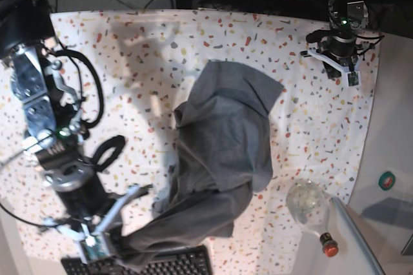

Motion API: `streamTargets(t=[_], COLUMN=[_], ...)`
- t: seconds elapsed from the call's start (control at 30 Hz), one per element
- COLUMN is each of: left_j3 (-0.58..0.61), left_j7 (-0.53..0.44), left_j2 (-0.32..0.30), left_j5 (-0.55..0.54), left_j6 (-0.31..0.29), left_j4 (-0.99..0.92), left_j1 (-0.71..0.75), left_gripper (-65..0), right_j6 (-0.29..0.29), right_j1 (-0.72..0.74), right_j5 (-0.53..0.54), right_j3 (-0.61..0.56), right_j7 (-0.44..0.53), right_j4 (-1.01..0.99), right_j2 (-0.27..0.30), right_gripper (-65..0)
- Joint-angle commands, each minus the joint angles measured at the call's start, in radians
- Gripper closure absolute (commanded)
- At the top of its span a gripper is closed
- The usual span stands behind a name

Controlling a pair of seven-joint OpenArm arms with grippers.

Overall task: Layout the t-shirt on the table in an organized manner, then fold the t-shirt properly
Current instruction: 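Lift the shirt with the right gripper and drape it across the cloth, then grasp a shirt edge with the right gripper and pull it outward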

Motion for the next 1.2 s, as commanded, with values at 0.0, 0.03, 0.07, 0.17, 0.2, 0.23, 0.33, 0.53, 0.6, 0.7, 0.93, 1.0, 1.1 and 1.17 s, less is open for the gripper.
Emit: streamTargets(t=[0.0,0.03,0.07,0.17,0.2,0.23,0.33,0.53,0.6,0.7,0.93,1.0,1.1,1.17], left_j3=[-0.004,-0.004,-0.004,-0.004,-0.004,-0.004,-0.004,-0.003,0.019,0.109,0.404,0.488,0.587,0.603], left_j7=[-0.02,-0.02,-0.02,-0.02,-0.02,-0.02,-0.018,-0.018,-0.017,-0.017,-0.017,-0.017,-0.015,-0.015], left_j2=[-0.012,-0.012,-0.012,-0.012,-0.012,-0.012,-0.012,-0.012,-0.012,-0.013,0.013,0.042,0.068,0.066], left_j5=[0.001,0.001,0.001,0.002,0.002,0.004,0.004,0.004,-0.003,-0.006,-0.007,-0.003,0.005,0.005], left_j6=[0.004,0.004,0.004,0.004,0.004,0.004,0.004,0.004,0.004,0.004,0.006,0.006,0.009,0.011], left_j4=[0.014,0.014,0.014,0.014,0.014,0.014,0.012,0.023,0.037,0.098,0.264,0.226,0.088,0.002], left_j1=[-0.002,-0.004,-0.004,-0.007,-0.016,-0.022,-0.03,-0.025,-0.024,-0.019,-0.071,-0.125,-0.203,-0.231], left_gripper=[-8.9,-8.9,-8.9,-8.9,-8.9,-8.9,-8.9,-9.4,-9.2,-9.1,0.0,0.0,0.0,0.0], right_j6=[-0.004,-0.004,-0.003,0.051,0.082,0.117,0.198,0.283,0.297,0.297,0.297,0.298,0.298,0.298], right_j1=[-0.03,-0.082,-0.124,-0.246,-0.275,-0.309,-0.361,-0.317,-0.328,-0.358,-0.372,-0.299,-0.179,-0.105], right_j5=[-0.006,-0.006,-0.006,-0.006,-0.006,-0.006,-0.009,-0.008,-0.009,-0.008,-0.012,-0.014,-0.014,-0.014], right_j3=[0.063,0.13,0.184,0.334,0.374,0.43,0.598,0.724,0.726,0.729,0.718,0.68,0.578,0.505], right_j7=[0.016,0.018,0.018,0.022,0.038,0.075,0.23,0.309,0.289,0.193,0.16,0.148,0.139,0.139], right_j4=[0.037,0.049,0.051,-0.02,-0.063,-0.117,-0.336,-0.721,-0.7,-0.571,-0.356,-0.387,-0.506,-0.583], right_j2=[0.024,0.033,0.036,0.028,0.013,-0.007,-0.087,-0.113,-0.113,-0.113,-0.108,-0.097,-0.053,-0.036], right_gripper=[0.0,0.0,0.0,0.0,0.0,0.0,0.0,0.0,0.0,-16.7,-38.3,-38.4,-38.4,-38.4])
